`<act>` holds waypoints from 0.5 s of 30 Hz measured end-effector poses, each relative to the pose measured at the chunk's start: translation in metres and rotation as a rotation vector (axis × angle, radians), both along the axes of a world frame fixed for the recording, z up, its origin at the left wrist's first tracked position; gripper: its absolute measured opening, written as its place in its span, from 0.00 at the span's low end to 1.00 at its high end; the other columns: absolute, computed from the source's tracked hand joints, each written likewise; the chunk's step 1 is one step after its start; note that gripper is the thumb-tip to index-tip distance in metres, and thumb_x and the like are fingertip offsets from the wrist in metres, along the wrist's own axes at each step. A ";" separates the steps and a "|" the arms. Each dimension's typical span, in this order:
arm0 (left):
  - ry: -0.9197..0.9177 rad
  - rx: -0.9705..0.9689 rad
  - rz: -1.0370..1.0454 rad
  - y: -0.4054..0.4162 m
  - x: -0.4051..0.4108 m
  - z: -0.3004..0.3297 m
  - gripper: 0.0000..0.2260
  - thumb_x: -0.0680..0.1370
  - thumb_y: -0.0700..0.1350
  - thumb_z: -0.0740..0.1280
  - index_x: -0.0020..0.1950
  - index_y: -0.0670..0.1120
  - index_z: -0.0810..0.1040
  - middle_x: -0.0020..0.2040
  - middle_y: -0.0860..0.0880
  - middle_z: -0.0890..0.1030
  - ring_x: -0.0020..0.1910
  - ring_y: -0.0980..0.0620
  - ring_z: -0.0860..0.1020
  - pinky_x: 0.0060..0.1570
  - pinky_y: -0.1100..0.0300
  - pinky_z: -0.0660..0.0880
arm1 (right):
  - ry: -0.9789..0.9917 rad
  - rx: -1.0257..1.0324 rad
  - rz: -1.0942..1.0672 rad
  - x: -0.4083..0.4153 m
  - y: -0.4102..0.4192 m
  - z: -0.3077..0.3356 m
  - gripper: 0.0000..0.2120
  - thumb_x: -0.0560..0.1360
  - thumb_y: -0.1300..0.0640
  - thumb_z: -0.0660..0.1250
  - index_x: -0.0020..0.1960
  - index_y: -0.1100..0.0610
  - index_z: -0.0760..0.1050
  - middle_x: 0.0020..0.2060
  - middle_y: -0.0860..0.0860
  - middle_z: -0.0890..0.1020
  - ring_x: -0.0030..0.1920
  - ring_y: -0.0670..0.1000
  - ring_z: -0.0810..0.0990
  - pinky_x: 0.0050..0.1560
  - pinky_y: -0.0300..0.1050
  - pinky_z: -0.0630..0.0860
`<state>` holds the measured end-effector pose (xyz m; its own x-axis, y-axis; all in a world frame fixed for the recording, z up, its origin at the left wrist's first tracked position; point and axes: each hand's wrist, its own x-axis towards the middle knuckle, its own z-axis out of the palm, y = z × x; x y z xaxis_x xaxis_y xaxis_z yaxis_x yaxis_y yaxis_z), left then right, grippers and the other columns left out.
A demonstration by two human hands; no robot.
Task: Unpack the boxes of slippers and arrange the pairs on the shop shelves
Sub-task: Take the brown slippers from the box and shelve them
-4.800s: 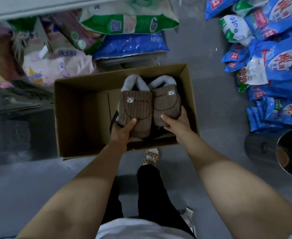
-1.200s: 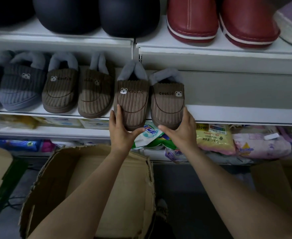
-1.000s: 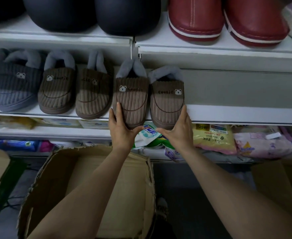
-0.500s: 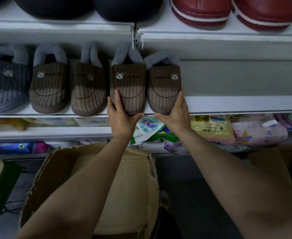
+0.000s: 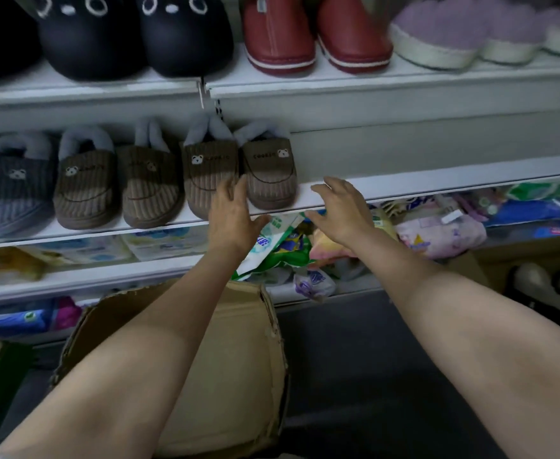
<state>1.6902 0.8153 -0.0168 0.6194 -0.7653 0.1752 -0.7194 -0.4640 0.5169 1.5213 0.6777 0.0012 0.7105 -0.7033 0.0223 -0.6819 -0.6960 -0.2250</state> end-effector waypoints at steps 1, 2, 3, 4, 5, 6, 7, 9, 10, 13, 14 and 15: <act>-0.023 0.008 -0.037 -0.001 -0.013 0.010 0.37 0.73 0.53 0.76 0.77 0.45 0.64 0.75 0.37 0.64 0.71 0.36 0.65 0.69 0.46 0.66 | -0.013 -0.019 0.005 -0.014 -0.001 0.011 0.28 0.79 0.45 0.67 0.75 0.55 0.69 0.75 0.59 0.67 0.76 0.59 0.63 0.74 0.51 0.59; -0.043 0.016 -0.068 -0.003 -0.027 0.021 0.36 0.74 0.53 0.75 0.77 0.45 0.64 0.75 0.37 0.65 0.71 0.35 0.66 0.68 0.46 0.66 | -0.030 -0.035 0.005 -0.029 -0.003 0.022 0.28 0.79 0.45 0.67 0.75 0.55 0.69 0.75 0.59 0.68 0.75 0.59 0.64 0.74 0.51 0.60; -0.061 0.025 -0.095 -0.006 -0.041 0.031 0.36 0.74 0.54 0.74 0.77 0.45 0.64 0.74 0.37 0.65 0.70 0.35 0.67 0.67 0.45 0.67 | -0.046 -0.049 0.004 -0.045 -0.005 0.032 0.28 0.79 0.45 0.67 0.74 0.56 0.70 0.75 0.59 0.68 0.75 0.59 0.64 0.73 0.50 0.61; -0.079 0.031 -0.116 -0.009 -0.057 0.042 0.36 0.75 0.55 0.73 0.77 0.44 0.64 0.74 0.37 0.65 0.70 0.35 0.67 0.67 0.45 0.67 | -0.061 -0.062 0.003 -0.062 -0.007 0.042 0.28 0.79 0.45 0.67 0.75 0.57 0.69 0.76 0.59 0.67 0.75 0.59 0.64 0.73 0.50 0.61; -0.097 0.035 -0.133 -0.013 -0.073 0.052 0.35 0.75 0.56 0.72 0.77 0.44 0.64 0.74 0.37 0.66 0.69 0.35 0.68 0.67 0.45 0.68 | -0.082 -0.071 0.000 -0.080 -0.009 0.052 0.28 0.80 0.45 0.66 0.75 0.57 0.69 0.76 0.59 0.66 0.76 0.59 0.63 0.73 0.50 0.61; -0.119 0.029 -0.148 -0.017 -0.090 0.062 0.35 0.75 0.56 0.72 0.77 0.43 0.64 0.73 0.36 0.66 0.69 0.34 0.68 0.67 0.45 0.67 | -0.107 -0.073 -0.005 -0.100 -0.011 0.062 0.28 0.80 0.46 0.66 0.76 0.57 0.68 0.77 0.58 0.65 0.76 0.58 0.62 0.73 0.50 0.61; -0.138 0.019 -0.162 -0.021 -0.108 0.071 0.35 0.75 0.56 0.72 0.77 0.43 0.64 0.73 0.36 0.66 0.69 0.34 0.68 0.68 0.45 0.67 | -0.134 -0.076 -0.010 -0.120 -0.013 0.071 0.28 0.80 0.45 0.65 0.76 0.56 0.67 0.78 0.57 0.64 0.77 0.58 0.62 0.73 0.50 0.61; -0.164 -0.017 -0.183 -0.028 -0.151 0.090 0.35 0.76 0.57 0.71 0.77 0.43 0.64 0.74 0.37 0.66 0.70 0.36 0.67 0.69 0.45 0.67 | -0.171 -0.095 -0.027 -0.166 -0.017 0.089 0.28 0.80 0.45 0.65 0.77 0.53 0.66 0.78 0.55 0.64 0.77 0.57 0.61 0.74 0.50 0.61; -0.167 -0.030 -0.187 -0.032 -0.175 0.098 0.34 0.77 0.57 0.70 0.78 0.44 0.64 0.74 0.39 0.66 0.71 0.37 0.66 0.69 0.46 0.67 | -0.186 -0.116 -0.042 -0.191 -0.018 0.097 0.28 0.80 0.45 0.65 0.77 0.52 0.66 0.78 0.55 0.64 0.77 0.56 0.61 0.74 0.50 0.61; -0.162 -0.058 -0.215 -0.043 -0.248 0.119 0.33 0.77 0.57 0.69 0.78 0.47 0.63 0.75 0.41 0.65 0.73 0.40 0.65 0.68 0.47 0.68 | -0.218 -0.188 -0.079 -0.271 -0.021 0.117 0.28 0.79 0.44 0.66 0.76 0.51 0.67 0.77 0.56 0.66 0.75 0.58 0.64 0.72 0.51 0.64; -0.161 -0.074 -0.233 -0.047 -0.272 0.124 0.33 0.77 0.57 0.70 0.78 0.47 0.64 0.75 0.41 0.66 0.72 0.40 0.66 0.67 0.47 0.69 | -0.216 -0.204 -0.094 -0.297 -0.021 0.122 0.27 0.79 0.44 0.66 0.76 0.51 0.67 0.76 0.56 0.67 0.74 0.58 0.65 0.71 0.51 0.65; -0.165 -0.089 -0.253 -0.051 -0.296 0.128 0.32 0.77 0.56 0.70 0.77 0.47 0.64 0.74 0.41 0.67 0.71 0.40 0.67 0.66 0.47 0.70 | -0.215 -0.217 -0.112 -0.323 -0.022 0.127 0.27 0.79 0.44 0.65 0.76 0.51 0.67 0.76 0.56 0.67 0.74 0.58 0.66 0.70 0.52 0.65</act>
<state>1.3947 0.7640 0.1115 0.3692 -0.8684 0.3309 -0.8836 -0.2177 0.4145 1.1980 0.6555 0.1283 0.5921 -0.7390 0.3213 -0.7098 -0.6671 -0.2263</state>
